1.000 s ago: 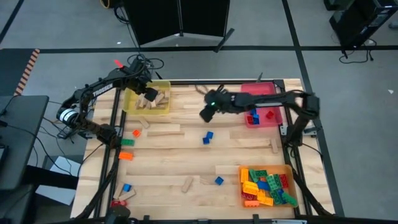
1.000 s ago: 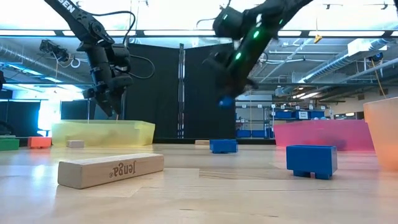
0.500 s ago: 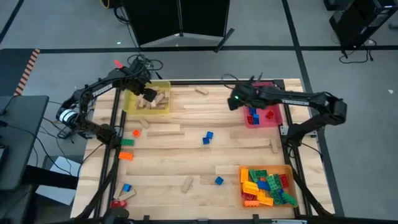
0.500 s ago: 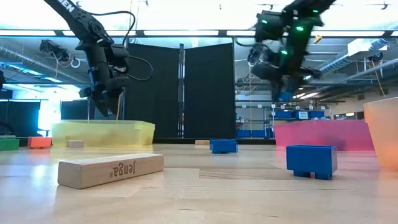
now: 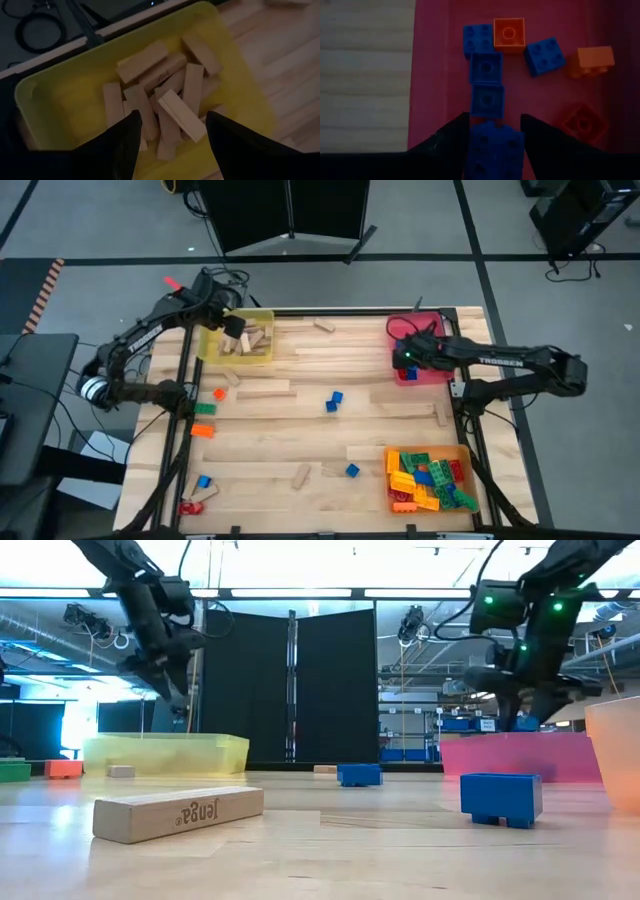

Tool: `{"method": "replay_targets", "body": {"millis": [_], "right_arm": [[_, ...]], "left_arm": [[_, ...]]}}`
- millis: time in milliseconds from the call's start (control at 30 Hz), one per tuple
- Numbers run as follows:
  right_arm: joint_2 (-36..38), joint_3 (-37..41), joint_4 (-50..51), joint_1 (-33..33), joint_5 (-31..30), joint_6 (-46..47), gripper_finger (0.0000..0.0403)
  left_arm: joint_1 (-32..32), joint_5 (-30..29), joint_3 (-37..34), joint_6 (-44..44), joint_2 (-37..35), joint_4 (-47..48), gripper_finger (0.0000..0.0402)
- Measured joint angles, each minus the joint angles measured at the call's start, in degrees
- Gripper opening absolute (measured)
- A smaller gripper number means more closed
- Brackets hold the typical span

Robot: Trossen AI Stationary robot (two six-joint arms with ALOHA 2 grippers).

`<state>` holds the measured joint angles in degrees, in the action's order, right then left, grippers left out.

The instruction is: Sort blocks by size

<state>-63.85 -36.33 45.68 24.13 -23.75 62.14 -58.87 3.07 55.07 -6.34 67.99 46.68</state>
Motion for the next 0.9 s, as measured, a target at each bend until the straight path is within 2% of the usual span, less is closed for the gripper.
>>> {"method": "replay_targets", "body": {"millis": [267, 467, 633, 800, 900], "right_arm": [[0.67, 1.11, -0.10, 0.01, 1.06, -0.30, 0.0225], [1.62, 1.02, -0.62, -0.43, 2.80, -5.31, 0.0245], [3.45, -2.14, -4.91, -2.76, 5.96, -15.13, 0.0248], [3.99, -7.31, -17.32, -7.43, 16.03, -30.30, 0.0248], [3.22, -10.57, -22.56, -11.63, 18.80, -38.22, 0.0253]], "left_arm": [[0.33, 0.02, 0.00, -0.49, -3.47, 0.77, 0.0229], [0.49, -0.02, 0.00, -0.07, -4.73, 1.20, 0.0229], [0.49, -0.03, 0.00, 0.03, -4.73, 1.33, 0.0229], [0.49, -0.04, 0.00, -0.80, -4.73, 1.89, 0.0229], [0.48, -0.07, 0.00, -1.70, -4.73, 1.97, 0.0229]]}}
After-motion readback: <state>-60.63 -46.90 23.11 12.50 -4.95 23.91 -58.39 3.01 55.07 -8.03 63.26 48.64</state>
